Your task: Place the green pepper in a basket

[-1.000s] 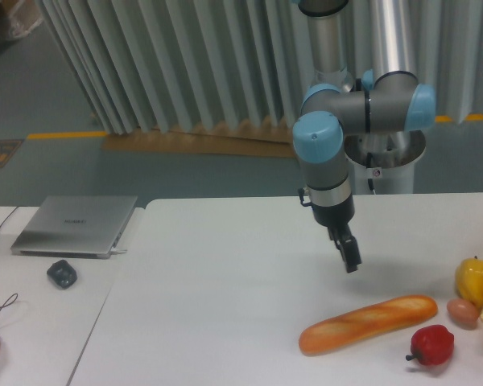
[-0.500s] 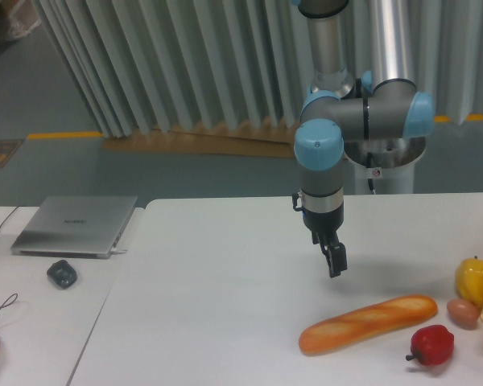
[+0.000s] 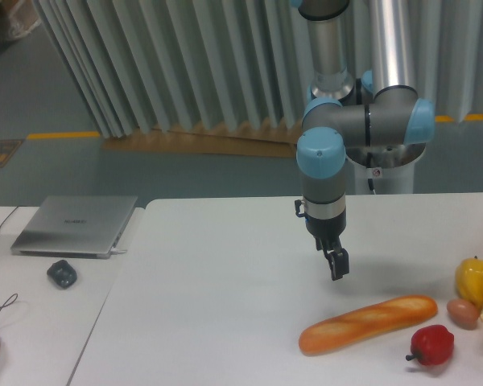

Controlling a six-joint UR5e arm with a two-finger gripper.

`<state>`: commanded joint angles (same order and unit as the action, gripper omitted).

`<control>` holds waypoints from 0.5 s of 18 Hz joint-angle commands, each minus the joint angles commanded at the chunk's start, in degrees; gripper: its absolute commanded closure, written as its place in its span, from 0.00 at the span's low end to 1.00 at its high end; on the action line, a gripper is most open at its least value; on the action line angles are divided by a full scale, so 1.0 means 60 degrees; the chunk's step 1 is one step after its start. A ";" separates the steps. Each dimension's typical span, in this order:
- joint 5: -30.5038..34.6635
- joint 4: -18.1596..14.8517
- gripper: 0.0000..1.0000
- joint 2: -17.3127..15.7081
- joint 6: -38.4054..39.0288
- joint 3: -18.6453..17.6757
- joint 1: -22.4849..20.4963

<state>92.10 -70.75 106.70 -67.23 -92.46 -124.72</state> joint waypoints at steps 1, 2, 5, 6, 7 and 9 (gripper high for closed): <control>0.0103 0.0000 0.44 -0.0015 -0.0015 0.0000 -0.0015; 0.0191 0.0000 0.45 -0.0029 -0.0001 0.0000 -0.0058; 0.0192 -0.0015 0.45 -0.0073 -0.0015 0.0000 -0.0263; 0.0192 -0.0044 0.45 -0.0161 -0.0030 0.0000 -0.0409; 0.0221 -0.0058 0.45 -0.0364 -0.0059 -0.0015 -0.0584; 0.0251 -0.0132 0.45 -0.0542 -0.0248 -0.0015 -0.0936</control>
<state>93.60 -71.54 103.45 -68.72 -92.55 -130.33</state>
